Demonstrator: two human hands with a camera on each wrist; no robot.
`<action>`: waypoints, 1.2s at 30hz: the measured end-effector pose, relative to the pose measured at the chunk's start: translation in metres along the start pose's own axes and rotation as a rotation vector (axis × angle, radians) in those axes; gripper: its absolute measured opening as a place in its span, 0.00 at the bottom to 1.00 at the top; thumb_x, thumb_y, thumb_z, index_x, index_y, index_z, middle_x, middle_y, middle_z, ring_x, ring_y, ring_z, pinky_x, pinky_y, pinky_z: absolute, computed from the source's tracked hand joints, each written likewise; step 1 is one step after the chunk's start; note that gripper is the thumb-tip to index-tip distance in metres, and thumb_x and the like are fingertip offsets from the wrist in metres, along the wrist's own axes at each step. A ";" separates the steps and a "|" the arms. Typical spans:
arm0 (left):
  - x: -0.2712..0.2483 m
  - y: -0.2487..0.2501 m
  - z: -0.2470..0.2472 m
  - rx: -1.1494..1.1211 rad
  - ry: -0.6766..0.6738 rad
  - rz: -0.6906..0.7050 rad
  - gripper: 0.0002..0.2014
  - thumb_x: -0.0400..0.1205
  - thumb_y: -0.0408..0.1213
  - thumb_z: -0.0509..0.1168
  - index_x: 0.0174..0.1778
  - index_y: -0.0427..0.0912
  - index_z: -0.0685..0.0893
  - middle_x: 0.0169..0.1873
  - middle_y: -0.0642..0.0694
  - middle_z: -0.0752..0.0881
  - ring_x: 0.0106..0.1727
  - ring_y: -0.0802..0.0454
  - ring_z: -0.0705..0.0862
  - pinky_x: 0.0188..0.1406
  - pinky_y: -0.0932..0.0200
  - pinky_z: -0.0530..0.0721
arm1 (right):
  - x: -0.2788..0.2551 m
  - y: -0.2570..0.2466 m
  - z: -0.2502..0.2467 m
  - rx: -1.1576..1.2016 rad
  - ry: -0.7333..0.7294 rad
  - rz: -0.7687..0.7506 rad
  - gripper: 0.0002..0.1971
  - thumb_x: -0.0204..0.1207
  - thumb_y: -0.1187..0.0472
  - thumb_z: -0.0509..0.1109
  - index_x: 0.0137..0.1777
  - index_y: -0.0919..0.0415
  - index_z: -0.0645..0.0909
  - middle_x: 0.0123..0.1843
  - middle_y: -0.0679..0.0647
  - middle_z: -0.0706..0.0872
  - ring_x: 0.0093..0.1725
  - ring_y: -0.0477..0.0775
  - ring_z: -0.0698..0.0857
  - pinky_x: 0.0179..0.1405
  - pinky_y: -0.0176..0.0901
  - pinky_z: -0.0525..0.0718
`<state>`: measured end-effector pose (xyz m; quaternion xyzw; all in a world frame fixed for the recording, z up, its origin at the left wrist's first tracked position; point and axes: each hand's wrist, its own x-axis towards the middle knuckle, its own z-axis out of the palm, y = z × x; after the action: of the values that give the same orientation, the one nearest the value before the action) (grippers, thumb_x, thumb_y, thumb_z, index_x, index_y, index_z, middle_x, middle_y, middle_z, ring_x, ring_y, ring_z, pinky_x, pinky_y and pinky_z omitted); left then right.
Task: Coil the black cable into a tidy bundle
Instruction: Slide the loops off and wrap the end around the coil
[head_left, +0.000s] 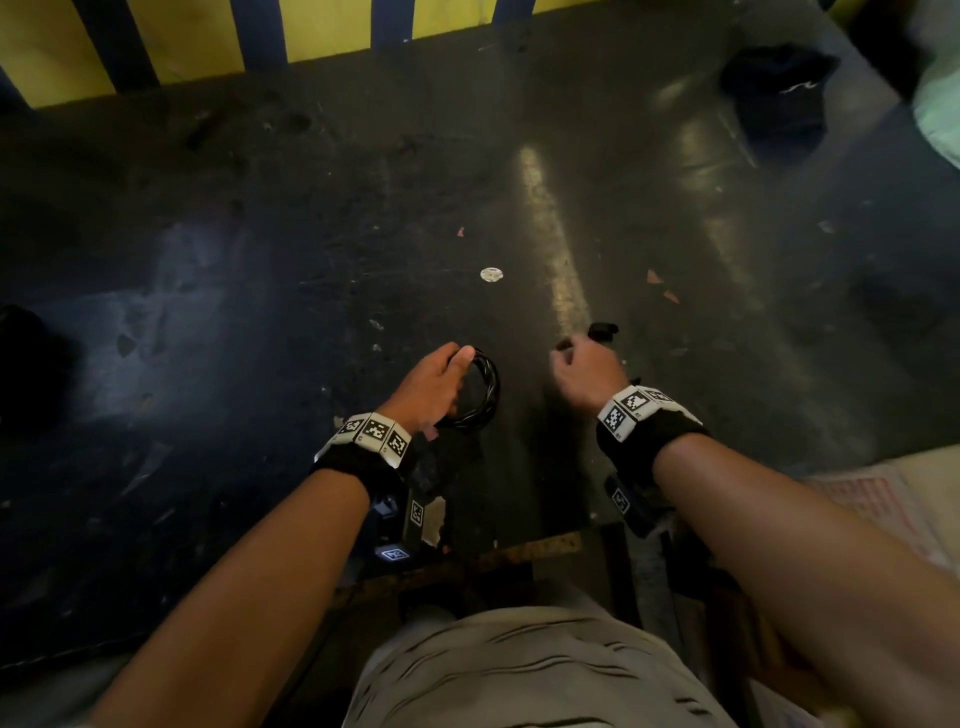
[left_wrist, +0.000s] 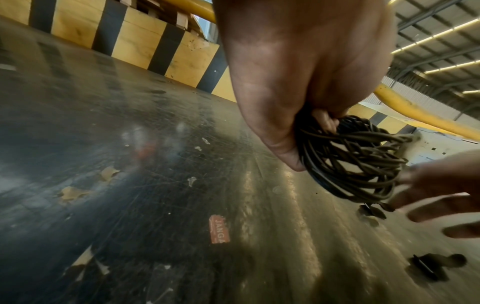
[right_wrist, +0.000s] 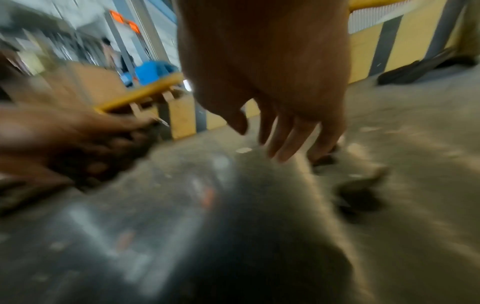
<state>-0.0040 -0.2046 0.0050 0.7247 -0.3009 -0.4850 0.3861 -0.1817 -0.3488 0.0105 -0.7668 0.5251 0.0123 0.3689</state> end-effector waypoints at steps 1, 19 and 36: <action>0.003 0.002 0.001 -0.009 -0.005 0.003 0.15 0.88 0.55 0.55 0.41 0.52 0.77 0.28 0.51 0.72 0.26 0.53 0.69 0.24 0.57 0.71 | 0.003 0.012 -0.008 -0.062 0.080 0.057 0.18 0.83 0.52 0.61 0.69 0.54 0.79 0.70 0.59 0.83 0.69 0.66 0.82 0.69 0.59 0.80; 0.053 0.027 0.050 0.056 -0.169 -0.063 0.15 0.91 0.49 0.54 0.40 0.46 0.71 0.27 0.52 0.68 0.23 0.58 0.67 0.20 0.62 0.69 | 0.008 0.083 -0.025 0.163 0.055 0.183 0.09 0.80 0.61 0.74 0.50 0.49 0.94 0.57 0.50 0.94 0.59 0.53 0.90 0.60 0.40 0.85; 0.037 0.034 0.055 0.036 -0.273 -0.079 0.13 0.91 0.47 0.54 0.45 0.44 0.73 0.28 0.52 0.70 0.25 0.59 0.69 0.24 0.62 0.70 | 0.007 0.061 -0.004 0.349 0.189 -0.023 0.07 0.65 0.58 0.86 0.41 0.52 0.92 0.41 0.46 0.93 0.46 0.45 0.90 0.51 0.35 0.85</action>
<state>-0.0445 -0.2667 0.0035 0.6702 -0.3303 -0.5883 0.3092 -0.2298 -0.3670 -0.0232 -0.6949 0.5427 -0.1555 0.4455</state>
